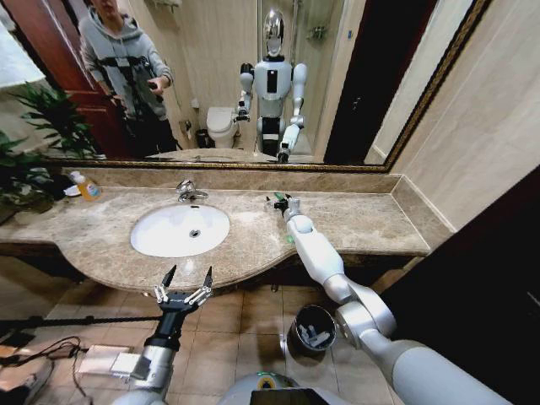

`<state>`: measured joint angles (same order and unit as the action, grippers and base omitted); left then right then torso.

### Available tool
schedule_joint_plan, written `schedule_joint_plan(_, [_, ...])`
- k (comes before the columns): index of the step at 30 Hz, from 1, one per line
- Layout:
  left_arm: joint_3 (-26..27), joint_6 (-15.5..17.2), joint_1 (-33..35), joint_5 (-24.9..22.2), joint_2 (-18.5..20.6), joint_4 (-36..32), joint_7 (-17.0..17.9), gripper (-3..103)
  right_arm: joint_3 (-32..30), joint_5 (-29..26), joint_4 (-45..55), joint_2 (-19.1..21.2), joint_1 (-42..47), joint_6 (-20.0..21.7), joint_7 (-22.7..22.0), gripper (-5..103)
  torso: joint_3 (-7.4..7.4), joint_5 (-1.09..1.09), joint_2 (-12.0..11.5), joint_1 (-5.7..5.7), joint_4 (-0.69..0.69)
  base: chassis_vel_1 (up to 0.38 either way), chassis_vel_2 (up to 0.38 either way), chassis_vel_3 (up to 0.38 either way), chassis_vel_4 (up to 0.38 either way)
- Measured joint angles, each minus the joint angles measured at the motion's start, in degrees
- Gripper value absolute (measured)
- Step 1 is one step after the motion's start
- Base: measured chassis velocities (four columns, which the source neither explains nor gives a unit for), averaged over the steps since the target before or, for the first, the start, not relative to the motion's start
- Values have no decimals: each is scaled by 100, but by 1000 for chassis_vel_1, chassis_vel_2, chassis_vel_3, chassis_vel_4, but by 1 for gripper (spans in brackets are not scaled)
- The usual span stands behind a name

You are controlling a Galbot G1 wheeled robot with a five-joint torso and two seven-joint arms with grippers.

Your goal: Pick up the trash from the sink and place it in the trash bin.

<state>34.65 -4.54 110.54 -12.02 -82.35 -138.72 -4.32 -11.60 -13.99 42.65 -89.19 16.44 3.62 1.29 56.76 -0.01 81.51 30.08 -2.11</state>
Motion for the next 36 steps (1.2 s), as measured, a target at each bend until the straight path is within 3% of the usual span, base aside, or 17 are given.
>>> schedule_joint_plan(6, [0, 0, 0, 0, 0, 0, 0, 100, -53, 26, -147, -12, -40, -17, 25, 101, 0, 0, 0, 0, 0, 0, 0, 0, 0])
schedule_joint_plan(15, [0, 0, 0, 0, 0, 0, 0, 100, -122, 31, -266, 29, -46, -30, 70, 75, 0, 1, 0, 0, 0, 0, 0, 0, 0])
schedule_joint_plan(18, [0, 0, 0, 0, 0, 0, 0, 100, -131, 25, -270, 49, -46, -28, 75, 71, 0, 1, 0, 0, 0, 0, 0, 0, 0])
schedule_joint_plan(22, [0, 0, 0, 0, 0, 0, 0, 100, -154, 1, -287, 78, -50, -23, 79, 55, 0, 1, 0, 0, 0, 0, 0, 0, 0])
schedule_joint_plan(24, [0, 0, 0, 0, 0, 0, 0, 100, -163, 0, -287, 80, -50, -20, 79, 55, 0, 1, 0, 0, 0, 0, 0, 0, 0])
schedule_joint_plan(31, [0, 0, 0, 0, 0, 0, 0, 100, -207, -2, -267, 120, -41, 4, 94, 32, 0, 1, 0, 0, 0, 0, 0, 0, 0])
schedule_joint_plan(36, [0, 0, 0, 0, 0, 0, 0, 100, -209, -29, -143, 172, 28, 51, 94, 24, 0, 1, 0, 0, 0, 0, 0, 0, 0])
